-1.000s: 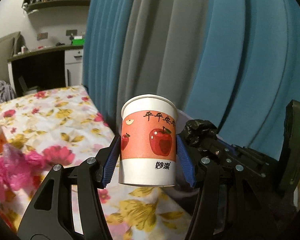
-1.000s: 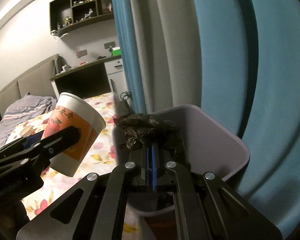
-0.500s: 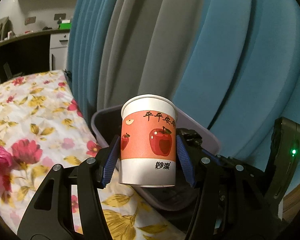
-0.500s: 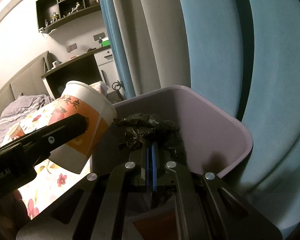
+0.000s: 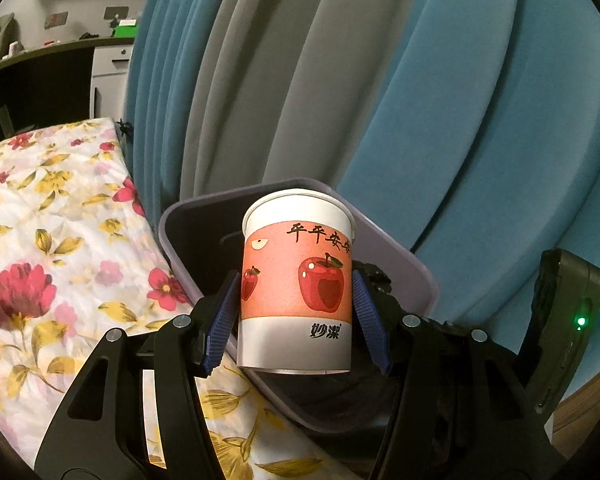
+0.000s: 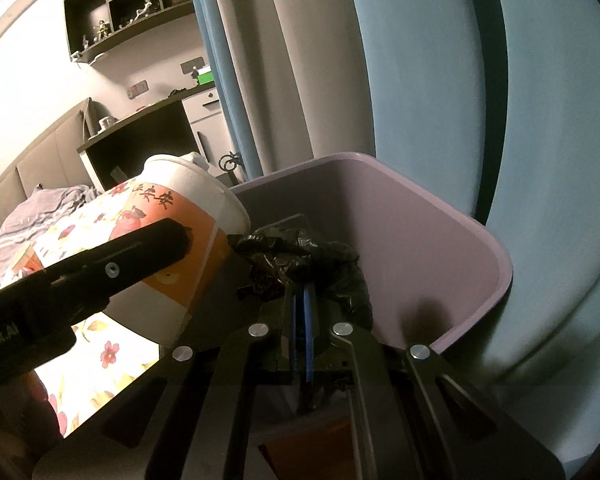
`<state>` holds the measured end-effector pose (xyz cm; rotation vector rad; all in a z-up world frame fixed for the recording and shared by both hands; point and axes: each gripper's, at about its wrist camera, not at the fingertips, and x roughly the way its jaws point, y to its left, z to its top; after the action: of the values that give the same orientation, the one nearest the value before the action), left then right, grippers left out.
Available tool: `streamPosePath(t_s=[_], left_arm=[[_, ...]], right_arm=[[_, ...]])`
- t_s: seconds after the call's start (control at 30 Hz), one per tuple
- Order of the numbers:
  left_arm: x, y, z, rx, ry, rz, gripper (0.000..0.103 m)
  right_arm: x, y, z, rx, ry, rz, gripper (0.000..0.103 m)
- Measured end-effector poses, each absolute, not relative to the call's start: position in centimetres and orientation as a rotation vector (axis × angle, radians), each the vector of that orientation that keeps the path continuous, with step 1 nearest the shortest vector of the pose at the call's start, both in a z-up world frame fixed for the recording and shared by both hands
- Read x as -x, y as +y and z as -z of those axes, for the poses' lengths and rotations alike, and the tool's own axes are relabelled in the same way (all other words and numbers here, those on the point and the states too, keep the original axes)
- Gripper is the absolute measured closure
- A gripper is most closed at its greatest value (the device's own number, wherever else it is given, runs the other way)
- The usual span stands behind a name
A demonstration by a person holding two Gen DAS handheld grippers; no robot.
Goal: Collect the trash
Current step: 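Carry the apple-print cup and black bag in both tools over the bin, then open both tools to drop the cup and bag into the bin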
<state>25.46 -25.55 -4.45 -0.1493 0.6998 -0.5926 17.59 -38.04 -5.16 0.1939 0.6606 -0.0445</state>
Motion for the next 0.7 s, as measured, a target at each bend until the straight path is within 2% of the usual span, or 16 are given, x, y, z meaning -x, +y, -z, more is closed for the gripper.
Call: streamPosePath(t_s=[0.07, 0.13, 0.17, 0.2, 0.27, 0.4, 0.53, 0.7], left_arm=[[-25.5, -25.7, 4.6, 0.149, 0.705, 0.594, 0.047], [-25.6, -25.9, 4.8, 0.148, 0.71, 0.597, 0.047], [-25.6, -26.0, 4.9, 0.147, 0.714, 0.599, 0.047], [-25.7, -26.1, 4.9, 0.147, 0.716, 0.6, 0.047], [-25.9, -26.3, 5.1, 0.15, 0.722, 0.603, 0.047], [-26.2, -26.6, 5.6, 0.157, 0.74, 0.613, 0.046], [-26.5, -27.0, 6.1, 0.155, 0.763, 0.63, 0.044], [-26.4, -26.5, 6.2, 0.191, 0.748, 0.619, 0.016]], right_arm=[[-17.6, -38.2, 5.1, -0.189, 0.661, 0.052, 0.095], [-17.6, -38.5, 5.1, -0.189, 0.66, 0.059, 0.082], [-17.5, -38.6, 5.1, -0.19, 0.657, 0.062, 0.072], [-17.4, -38.7, 5.2, -0.189, 0.654, 0.066, 0.067], [-17.3, -38.9, 5.2, -0.182, 0.649, 0.077, 0.066], [-16.8, -39.3, 5.2, -0.168, 0.636, 0.117, 0.053], [-16.2, -40.4, 5.2, -0.184, 0.618, 0.153, 0.047], [-15.6, -41.6, 5.1, -0.207, 0.607, 0.182, 0.047]])
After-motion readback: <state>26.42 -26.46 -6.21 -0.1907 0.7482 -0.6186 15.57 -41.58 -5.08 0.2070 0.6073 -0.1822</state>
